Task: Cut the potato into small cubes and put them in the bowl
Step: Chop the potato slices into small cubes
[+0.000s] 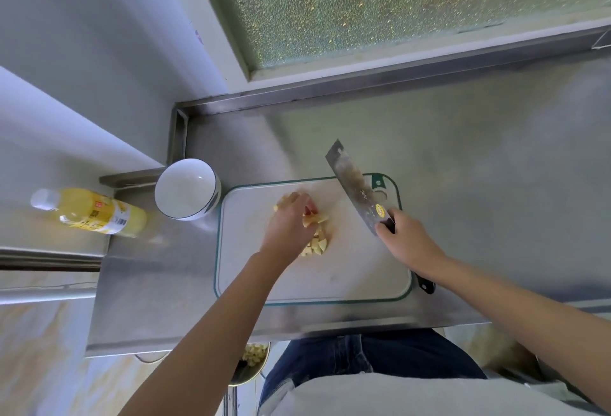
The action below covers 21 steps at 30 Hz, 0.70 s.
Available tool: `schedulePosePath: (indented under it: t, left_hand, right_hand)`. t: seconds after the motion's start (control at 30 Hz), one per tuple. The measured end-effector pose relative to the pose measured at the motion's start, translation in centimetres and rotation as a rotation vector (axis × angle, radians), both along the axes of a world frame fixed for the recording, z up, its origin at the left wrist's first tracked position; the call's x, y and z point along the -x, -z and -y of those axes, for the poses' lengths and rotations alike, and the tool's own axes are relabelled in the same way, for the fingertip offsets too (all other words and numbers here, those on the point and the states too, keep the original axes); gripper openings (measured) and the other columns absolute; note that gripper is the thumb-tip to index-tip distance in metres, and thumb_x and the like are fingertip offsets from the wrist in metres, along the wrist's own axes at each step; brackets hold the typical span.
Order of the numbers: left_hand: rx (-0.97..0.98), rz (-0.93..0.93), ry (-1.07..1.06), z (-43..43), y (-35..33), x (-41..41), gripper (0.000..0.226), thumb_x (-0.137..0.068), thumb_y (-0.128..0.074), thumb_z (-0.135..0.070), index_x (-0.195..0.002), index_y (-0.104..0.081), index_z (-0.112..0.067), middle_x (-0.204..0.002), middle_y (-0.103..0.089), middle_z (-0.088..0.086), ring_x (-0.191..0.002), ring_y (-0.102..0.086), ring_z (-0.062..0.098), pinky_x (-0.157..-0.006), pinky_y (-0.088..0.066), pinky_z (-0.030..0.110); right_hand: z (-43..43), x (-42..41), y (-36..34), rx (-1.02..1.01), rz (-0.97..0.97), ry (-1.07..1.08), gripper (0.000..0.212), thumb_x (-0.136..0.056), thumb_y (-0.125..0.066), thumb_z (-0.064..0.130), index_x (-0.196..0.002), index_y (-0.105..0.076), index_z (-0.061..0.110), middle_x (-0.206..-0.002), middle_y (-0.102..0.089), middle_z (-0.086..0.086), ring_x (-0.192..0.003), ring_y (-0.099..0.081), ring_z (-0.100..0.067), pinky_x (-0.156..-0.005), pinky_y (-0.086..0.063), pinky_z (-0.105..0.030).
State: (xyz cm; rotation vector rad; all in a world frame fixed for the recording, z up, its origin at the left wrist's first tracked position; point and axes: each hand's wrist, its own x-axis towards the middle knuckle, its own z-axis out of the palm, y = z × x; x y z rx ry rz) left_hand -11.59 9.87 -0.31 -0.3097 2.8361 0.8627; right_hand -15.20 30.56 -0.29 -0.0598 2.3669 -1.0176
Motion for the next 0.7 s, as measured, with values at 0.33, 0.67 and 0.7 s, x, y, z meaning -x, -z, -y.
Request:
schedulePosePath:
  t: [0.33,0.67,0.7]
  left_hand:
    - [-0.148,-0.013,-0.497,7.6,0.1,-7.4,0.017,-0.080,-0.069,-0.011,-0.082,-0.053,-0.016,-0.087,-0.054,0.000,-0.074,-0.052,0.014,-0.056,-0.033,0.010]
    - [-0.185,0.076,-0.521,9.1,1.0,-10.8,0.017,-0.079,-0.066,-0.007,-0.084,-0.051,-0.015,-0.089,-0.052,-0.001,-0.076,-0.052,0.015,-0.066,-0.033,0.015]
    - [-0.190,0.077,-0.511,9.1,1.0,-10.9,0.018,-0.079,-0.066,-0.006,-0.084,-0.051,-0.015,-0.089,-0.052,-0.002,-0.076,-0.052,0.015,-0.066,-0.033,0.014]
  right_hand:
    - [6.2,-4.5,-1.7,0.079,0.062,-0.139,0.033,-0.093,-0.046,0.019,-0.064,-0.031,0.019,-0.057,-0.037,0.003,-0.051,-0.032,-0.013,-0.045,-0.025,-0.021]
    - [10.8,-7.8,-0.3,-0.061,0.118,-0.316,0.033,-0.095,-0.042,0.019,-0.065,-0.030,0.027,-0.063,-0.039,0.008,-0.062,-0.041,-0.016,-0.048,-0.021,-0.024]
    - [10.8,-7.9,-0.2,-0.070,0.115,-0.285,0.031,-0.095,-0.042,0.018,-0.066,-0.032,0.025,-0.062,-0.039,0.007,-0.064,-0.041,-0.020,-0.049,-0.020,-0.027]
